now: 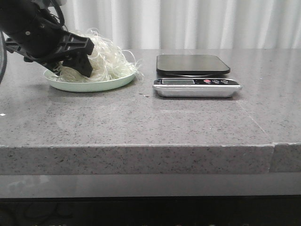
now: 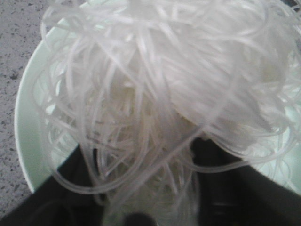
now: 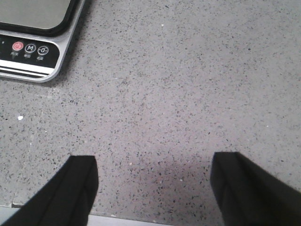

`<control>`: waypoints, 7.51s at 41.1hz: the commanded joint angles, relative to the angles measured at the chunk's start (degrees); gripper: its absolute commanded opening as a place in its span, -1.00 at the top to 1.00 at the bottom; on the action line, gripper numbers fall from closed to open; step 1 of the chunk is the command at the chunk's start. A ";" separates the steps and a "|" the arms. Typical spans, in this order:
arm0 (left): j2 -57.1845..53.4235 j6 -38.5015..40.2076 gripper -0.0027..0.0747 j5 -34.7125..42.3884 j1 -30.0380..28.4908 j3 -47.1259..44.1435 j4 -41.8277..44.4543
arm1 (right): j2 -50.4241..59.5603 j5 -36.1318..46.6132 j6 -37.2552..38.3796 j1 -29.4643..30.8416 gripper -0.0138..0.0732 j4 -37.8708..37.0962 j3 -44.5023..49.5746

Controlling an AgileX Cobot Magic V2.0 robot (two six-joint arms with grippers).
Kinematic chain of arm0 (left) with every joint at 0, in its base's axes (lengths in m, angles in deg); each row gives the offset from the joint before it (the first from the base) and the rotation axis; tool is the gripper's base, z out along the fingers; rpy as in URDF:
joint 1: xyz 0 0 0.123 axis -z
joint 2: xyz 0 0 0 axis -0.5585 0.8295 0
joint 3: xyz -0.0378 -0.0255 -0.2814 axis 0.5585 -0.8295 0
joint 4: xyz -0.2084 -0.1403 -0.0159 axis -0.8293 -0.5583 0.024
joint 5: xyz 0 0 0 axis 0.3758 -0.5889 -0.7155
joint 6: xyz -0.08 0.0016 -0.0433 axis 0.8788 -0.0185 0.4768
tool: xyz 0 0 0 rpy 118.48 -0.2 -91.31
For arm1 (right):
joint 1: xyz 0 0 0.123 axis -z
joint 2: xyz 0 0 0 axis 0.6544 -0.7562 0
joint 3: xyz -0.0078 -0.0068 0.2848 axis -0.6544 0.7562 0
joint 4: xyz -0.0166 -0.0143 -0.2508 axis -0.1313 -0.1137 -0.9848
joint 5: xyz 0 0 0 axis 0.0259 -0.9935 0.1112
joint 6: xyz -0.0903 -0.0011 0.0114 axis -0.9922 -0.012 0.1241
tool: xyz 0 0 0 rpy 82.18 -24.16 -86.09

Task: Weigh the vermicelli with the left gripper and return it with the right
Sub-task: 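Lower the left gripper onto the vermicelli pile and close on it, then lift the vermicelli with the left gripper and carry it over the scale, then lower the vermicelli onto the scale pan, open the left gripper, withdraw, then lower the right gripper onto the vermicelli on the scale and grasp, then lift the vermicelli with the right gripper and carry it over the plate, then lower the vermicelli onto the green plate and open the right gripper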

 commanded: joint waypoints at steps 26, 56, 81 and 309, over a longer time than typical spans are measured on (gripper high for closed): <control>-9.78 -0.61 0.56 -8.49 0.25 10.00 0.06 | 0.11 2.40 0.02 0.26 -0.69 -0.51 -1.87; -4.84 -2.13 0.55 -3.25 14.79 32.18 0.06 | 0.18 3.08 0.02 0.26 -0.69 -0.51 -1.87; 13.42 -2.13 0.39 1.29 18.66 42.57 1.32 | 0.18 3.16 0.02 0.26 -0.69 -0.51 -1.87; -71.77 -2.03 -0.10 -13.30 18.16 -21.96 4.64 | -72.18 3.92 -3.44 -33.55 -0.46 9.68 -83.84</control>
